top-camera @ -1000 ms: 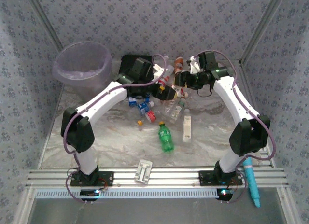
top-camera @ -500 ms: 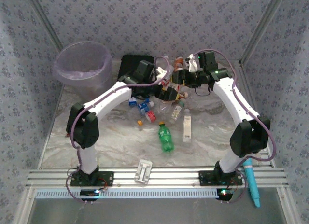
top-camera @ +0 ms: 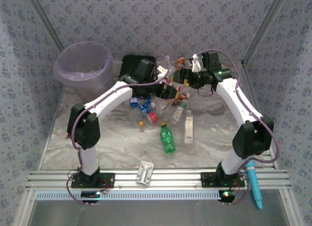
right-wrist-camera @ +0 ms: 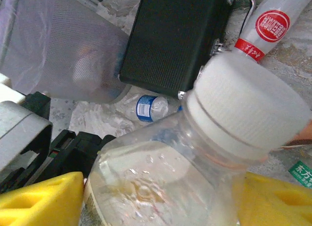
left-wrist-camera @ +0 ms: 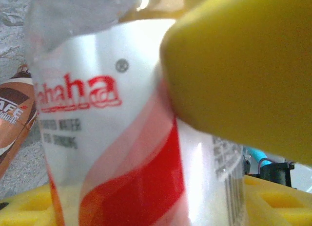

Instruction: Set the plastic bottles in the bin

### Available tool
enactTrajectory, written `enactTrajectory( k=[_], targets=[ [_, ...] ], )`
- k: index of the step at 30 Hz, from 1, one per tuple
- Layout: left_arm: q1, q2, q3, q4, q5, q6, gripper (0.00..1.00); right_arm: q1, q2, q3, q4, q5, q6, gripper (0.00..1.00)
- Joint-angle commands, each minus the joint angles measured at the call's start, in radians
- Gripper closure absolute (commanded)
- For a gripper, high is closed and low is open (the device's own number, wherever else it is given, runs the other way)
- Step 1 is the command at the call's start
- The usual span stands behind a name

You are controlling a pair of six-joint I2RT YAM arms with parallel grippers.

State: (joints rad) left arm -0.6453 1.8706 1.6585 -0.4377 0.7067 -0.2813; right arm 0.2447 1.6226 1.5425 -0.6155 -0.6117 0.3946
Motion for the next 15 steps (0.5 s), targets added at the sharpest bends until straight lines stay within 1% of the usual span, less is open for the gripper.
enactTrajectory(
  k=[1,6,9,13,15],
  targets=[
    [0.010,-0.001,0.044,-0.022,-0.014,0.015,0.36,-0.038,-0.069,0.002,-0.050,0.007,-0.024,0.17],
    [0.039,-0.008,0.087,-0.056,-0.043,0.030,0.38,-0.131,-0.153,-0.026,-0.072,0.009,-0.023,0.14],
    [0.056,-0.014,0.143,-0.090,-0.056,0.052,0.40,-0.181,-0.208,-0.049,-0.072,0.011,-0.016,0.13],
    [0.093,-0.021,0.283,-0.203,-0.094,0.113,0.43,-0.217,-0.256,-0.096,-0.071,0.037,-0.017,0.13],
    [0.133,-0.028,0.387,-0.272,-0.111,0.133,0.46,-0.225,-0.271,-0.130,-0.068,0.042,-0.017,0.13]
  ],
)
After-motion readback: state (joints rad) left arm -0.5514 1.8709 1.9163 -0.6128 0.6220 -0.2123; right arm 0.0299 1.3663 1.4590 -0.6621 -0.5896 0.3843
